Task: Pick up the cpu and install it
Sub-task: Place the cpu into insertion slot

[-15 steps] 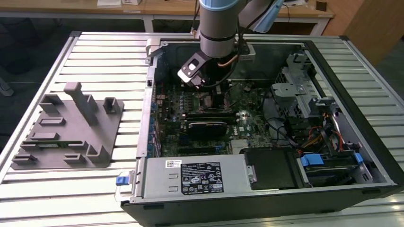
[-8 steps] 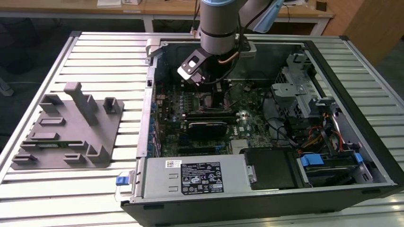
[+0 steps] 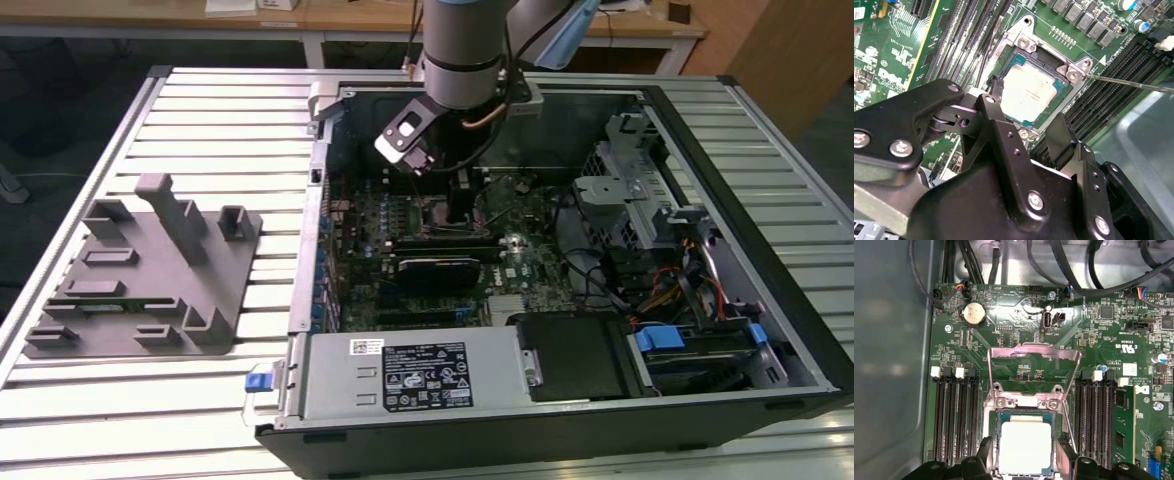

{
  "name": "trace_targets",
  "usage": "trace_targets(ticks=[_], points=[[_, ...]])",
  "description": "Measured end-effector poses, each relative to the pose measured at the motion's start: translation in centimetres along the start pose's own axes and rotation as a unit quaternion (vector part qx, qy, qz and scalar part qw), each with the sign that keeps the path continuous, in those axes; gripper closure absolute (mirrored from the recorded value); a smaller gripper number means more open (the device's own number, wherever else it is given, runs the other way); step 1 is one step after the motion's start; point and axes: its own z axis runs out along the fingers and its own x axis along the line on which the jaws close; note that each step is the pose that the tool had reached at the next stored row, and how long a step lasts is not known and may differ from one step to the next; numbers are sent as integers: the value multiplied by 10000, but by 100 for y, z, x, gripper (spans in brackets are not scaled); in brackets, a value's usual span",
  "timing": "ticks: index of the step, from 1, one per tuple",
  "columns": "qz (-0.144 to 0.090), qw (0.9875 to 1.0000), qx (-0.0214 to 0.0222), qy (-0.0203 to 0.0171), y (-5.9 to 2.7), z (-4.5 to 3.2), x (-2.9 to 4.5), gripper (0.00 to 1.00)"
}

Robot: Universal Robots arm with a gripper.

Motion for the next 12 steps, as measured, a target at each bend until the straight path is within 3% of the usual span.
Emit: trace_targets(ticks=[12], points=[[0, 10000, 0, 0, 0, -4, 0, 40]])
